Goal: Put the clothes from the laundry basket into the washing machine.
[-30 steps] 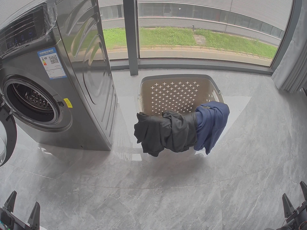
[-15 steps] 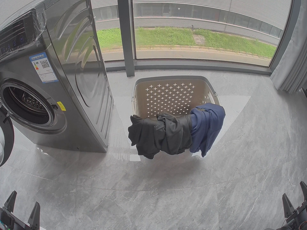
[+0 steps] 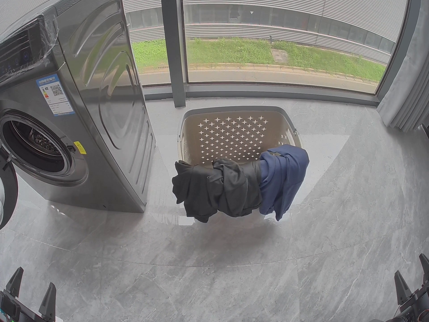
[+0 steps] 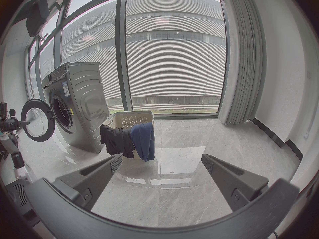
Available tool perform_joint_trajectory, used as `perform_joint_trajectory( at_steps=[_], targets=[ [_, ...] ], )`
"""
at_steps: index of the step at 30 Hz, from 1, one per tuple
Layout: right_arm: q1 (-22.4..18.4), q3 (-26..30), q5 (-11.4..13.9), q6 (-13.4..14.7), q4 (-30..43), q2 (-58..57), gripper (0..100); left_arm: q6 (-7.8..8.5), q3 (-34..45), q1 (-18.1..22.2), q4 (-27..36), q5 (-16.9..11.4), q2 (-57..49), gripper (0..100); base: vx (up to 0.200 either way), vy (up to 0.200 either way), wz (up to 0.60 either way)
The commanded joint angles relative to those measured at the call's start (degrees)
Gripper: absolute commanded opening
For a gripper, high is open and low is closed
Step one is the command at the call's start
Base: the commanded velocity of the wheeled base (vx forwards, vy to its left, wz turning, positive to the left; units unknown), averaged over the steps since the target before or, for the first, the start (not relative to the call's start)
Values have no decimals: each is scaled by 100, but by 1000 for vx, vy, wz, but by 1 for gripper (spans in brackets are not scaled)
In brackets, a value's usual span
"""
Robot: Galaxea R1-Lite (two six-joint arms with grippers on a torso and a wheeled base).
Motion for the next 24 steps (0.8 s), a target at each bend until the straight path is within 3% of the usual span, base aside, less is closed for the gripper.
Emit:
perform_joint_trajectory(
  at_steps=[1,10,24],
  targets=[
    [2,75,1,-1,2,-75,100,-2,92,1,-1,4,-77,100,0,0,0],
    [2,75,1,-1,2,-75,100,7,92,1,-1,4,-77,100,0,0,0],
    [2,75,1,-1,2,-75,100,7,92,1,-1,4,-77,100,200,0,0]
  ],
)
